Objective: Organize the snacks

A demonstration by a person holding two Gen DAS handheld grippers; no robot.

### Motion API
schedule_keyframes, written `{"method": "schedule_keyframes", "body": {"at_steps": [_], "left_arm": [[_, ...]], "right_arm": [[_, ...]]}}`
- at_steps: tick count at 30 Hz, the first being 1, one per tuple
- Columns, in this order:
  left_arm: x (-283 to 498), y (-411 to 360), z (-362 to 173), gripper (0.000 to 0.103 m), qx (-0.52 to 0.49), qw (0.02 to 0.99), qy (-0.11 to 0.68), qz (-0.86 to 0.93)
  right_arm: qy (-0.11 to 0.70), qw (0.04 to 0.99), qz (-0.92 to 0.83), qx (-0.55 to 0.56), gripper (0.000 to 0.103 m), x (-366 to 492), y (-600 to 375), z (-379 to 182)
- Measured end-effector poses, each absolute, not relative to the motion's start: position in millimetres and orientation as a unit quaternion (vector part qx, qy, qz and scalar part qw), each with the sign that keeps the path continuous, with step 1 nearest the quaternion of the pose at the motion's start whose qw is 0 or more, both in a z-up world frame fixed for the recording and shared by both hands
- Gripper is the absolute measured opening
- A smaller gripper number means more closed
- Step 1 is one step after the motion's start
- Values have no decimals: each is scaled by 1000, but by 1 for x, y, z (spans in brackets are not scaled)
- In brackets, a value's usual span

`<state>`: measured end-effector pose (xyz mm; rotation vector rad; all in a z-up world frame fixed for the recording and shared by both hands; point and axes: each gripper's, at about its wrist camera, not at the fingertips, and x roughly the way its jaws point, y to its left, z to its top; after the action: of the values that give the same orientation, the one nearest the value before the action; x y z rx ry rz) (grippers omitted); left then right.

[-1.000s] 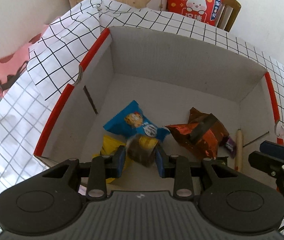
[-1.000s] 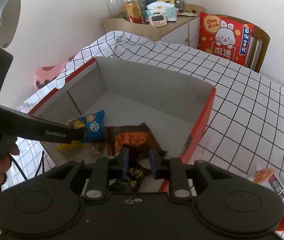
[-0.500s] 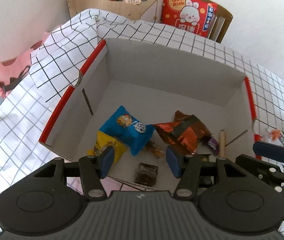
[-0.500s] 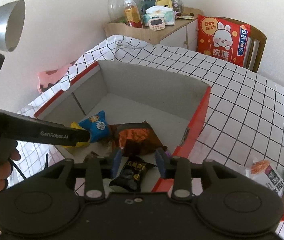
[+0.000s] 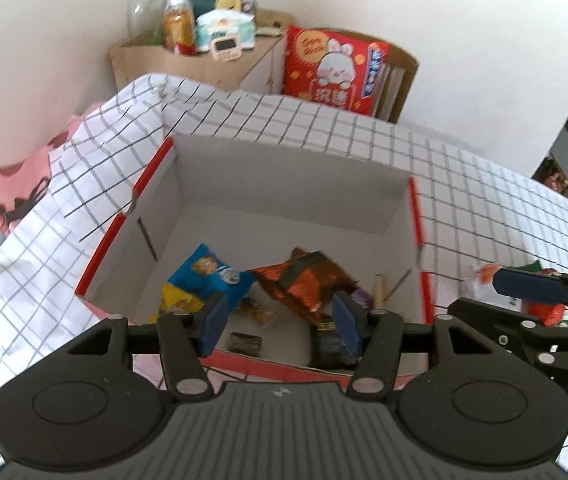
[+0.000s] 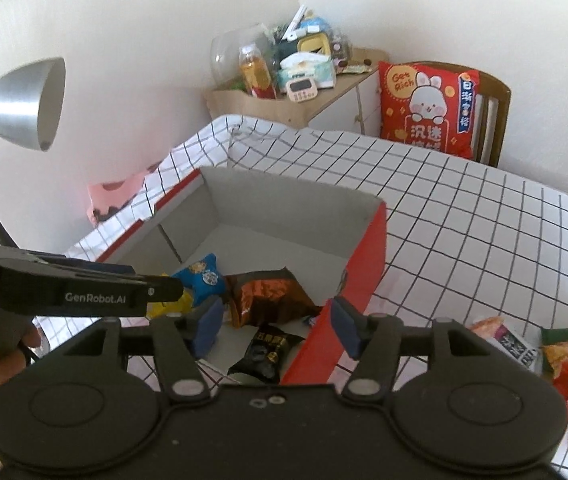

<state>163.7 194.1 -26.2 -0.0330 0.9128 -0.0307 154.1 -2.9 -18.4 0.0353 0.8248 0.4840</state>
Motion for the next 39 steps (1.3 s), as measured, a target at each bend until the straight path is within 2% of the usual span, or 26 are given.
{"method": "schedule_keyframes", "body": {"at_steps": [2,20,23,27,39], "left_arm": [[158,185,-20,64,-13,902,430,-26],[124,97,-9,68,11,917,384,-111],[124,79,-14,73,11,914,385,-125],[124,59,-22,74,8,910,391,-140],[152,3,-58,74,-7,885,449,-125]], "right_arm": [[390,891,230,21,64,149,-10,-14],[335,928,156,50,88,91,-96,8],[336,930,138,56,90,84,-115,5],[332,935,109,65,101,74,-144,-1],[358,933,32,27,102,60,-216,-34]]}}
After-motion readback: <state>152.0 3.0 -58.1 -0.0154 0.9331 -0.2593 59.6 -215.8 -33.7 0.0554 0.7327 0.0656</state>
